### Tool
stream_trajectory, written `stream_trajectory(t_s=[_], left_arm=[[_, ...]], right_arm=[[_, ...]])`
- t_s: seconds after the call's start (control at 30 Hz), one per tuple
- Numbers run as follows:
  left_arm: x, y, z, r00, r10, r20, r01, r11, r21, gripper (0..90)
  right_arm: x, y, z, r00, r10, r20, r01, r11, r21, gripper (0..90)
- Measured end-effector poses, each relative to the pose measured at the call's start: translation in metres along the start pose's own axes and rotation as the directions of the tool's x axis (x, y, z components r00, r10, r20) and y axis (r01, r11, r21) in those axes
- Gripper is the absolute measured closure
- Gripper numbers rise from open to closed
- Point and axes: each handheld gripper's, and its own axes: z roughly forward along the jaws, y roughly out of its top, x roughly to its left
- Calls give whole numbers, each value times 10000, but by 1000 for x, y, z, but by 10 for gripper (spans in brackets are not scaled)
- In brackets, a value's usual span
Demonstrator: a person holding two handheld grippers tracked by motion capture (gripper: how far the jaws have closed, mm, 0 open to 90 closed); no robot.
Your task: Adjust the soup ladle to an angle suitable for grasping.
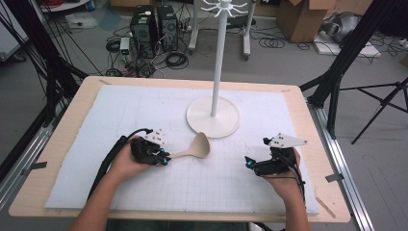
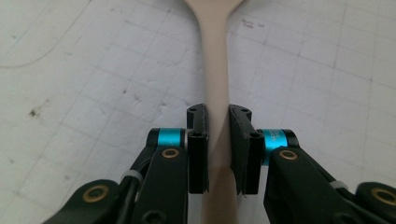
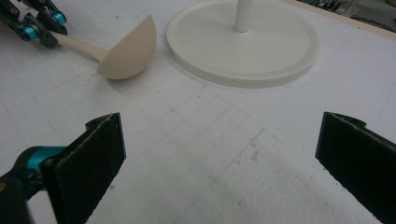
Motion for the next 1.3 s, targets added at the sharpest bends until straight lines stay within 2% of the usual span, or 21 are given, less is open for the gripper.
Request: stream_trajectory(t_s=[0.4, 0.67, 0.77, 0.97, 1.1, 1.23, 1.27, 1.3], left_arm=[[-10, 17, 12, 9972, 576, 480, -573, 9983, -82, 777], [-22, 35, 34, 9893, 1087, 973, -1060, 9938, -326, 777], [-25, 38, 38, 9878, 1123, 1074, -1090, 9934, -365, 777], [-30, 48, 49, 9856, 1234, 1153, -1187, 9918, -464, 776], [-32, 53, 56, 9818, 1507, 1159, -1452, 9879, -545, 776], [-32, 53, 56, 9820, 1463, 1191, -1405, 9885, -561, 771], [-32, 53, 55, 9823, 1462, 1172, -1402, 9884, -576, 766], [-31, 54, 52, 9836, 1395, 1140, -1309, 9882, -797, 695]], right_arm=[[0, 0, -1, 10000, -22, -9, 22, 10000, -28, 2], [-1, 1, -3, 10000, -48, 36, 48, 9999, -104, 3], [-1, 1, -4, 10000, -45, 20, 45, 9999, -112, 3], [-1, 1, -3, 10000, -80, 20, 81, 9999, -143, 3], [0, 1, -4, 10000, -74, -7, 74, 9999, -116, 3], [-1, 1, -4, 10000, -87, 27, 88, 9999, -129, 3], [-1, 1, -4, 9999, -101, 37, 102, 9999, -130, 3], [-1, 1, -5, 10000, -77, 4, 77, 9999, -149, 3]])
